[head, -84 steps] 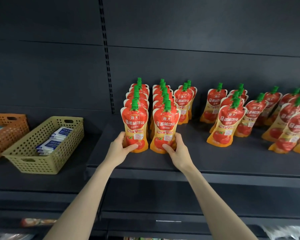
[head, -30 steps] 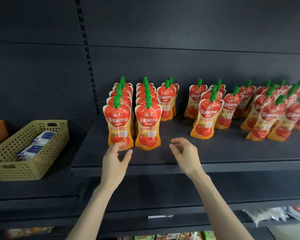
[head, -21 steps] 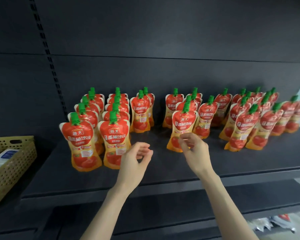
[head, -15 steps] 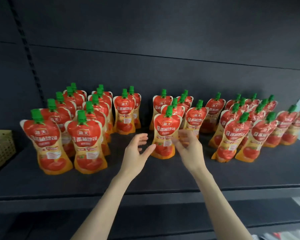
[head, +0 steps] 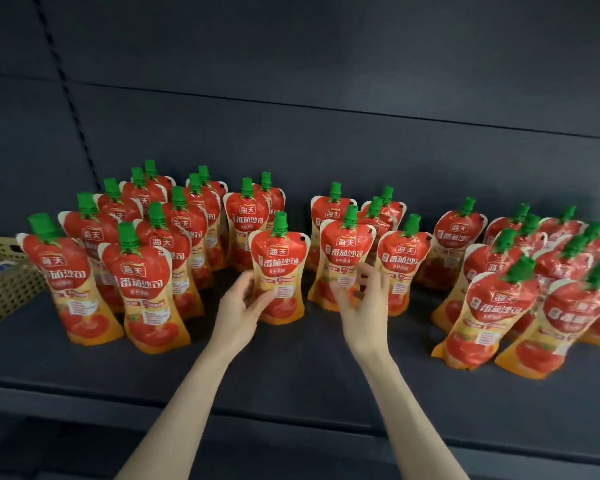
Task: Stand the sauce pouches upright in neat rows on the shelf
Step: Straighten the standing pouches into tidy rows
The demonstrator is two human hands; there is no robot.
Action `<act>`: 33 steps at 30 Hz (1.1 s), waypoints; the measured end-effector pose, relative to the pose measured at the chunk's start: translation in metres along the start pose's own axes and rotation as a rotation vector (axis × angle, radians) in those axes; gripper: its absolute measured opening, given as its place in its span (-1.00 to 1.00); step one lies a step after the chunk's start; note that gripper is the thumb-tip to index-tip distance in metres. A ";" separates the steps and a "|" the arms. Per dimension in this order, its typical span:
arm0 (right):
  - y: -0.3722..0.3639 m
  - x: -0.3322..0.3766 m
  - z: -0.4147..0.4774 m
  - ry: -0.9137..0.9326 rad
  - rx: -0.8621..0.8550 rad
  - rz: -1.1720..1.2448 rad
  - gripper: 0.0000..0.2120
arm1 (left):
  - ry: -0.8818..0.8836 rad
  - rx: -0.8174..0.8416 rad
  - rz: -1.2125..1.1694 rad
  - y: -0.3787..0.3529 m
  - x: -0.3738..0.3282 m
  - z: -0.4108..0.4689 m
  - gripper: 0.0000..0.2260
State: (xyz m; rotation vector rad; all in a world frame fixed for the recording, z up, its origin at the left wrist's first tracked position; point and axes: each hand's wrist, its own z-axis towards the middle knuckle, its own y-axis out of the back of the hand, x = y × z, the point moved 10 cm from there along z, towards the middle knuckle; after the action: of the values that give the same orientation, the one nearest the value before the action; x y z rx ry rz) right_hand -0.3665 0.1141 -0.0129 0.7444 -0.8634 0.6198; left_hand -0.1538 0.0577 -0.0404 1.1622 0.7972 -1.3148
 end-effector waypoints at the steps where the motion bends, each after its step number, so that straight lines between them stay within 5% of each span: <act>1: -0.001 -0.002 0.001 0.004 -0.026 -0.010 -0.53 | 0.000 -0.016 0.006 0.005 0.002 0.003 -0.67; 6: -0.012 -0.015 0.009 -0.088 -0.040 0.057 -0.38 | 0.045 -0.059 0.012 0.016 0.016 0.015 -0.64; 10: -0.014 -0.024 0.014 -0.125 -0.050 0.008 -0.51 | 0.071 -0.069 0.010 0.011 0.021 0.019 -0.50; 16: -0.028 -0.022 0.013 -0.153 0.093 0.145 -0.67 | 0.048 -0.056 0.034 0.012 0.022 0.026 -0.55; 33: -0.061 -0.018 0.012 -0.175 0.206 0.181 -0.64 | 0.080 -0.118 0.066 0.032 0.028 0.036 -0.51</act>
State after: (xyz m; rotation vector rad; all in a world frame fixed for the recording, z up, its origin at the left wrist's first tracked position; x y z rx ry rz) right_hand -0.3357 0.0651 -0.0426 0.9233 -1.0456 0.8221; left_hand -0.1249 0.0111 -0.0512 1.1430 0.8756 -1.1578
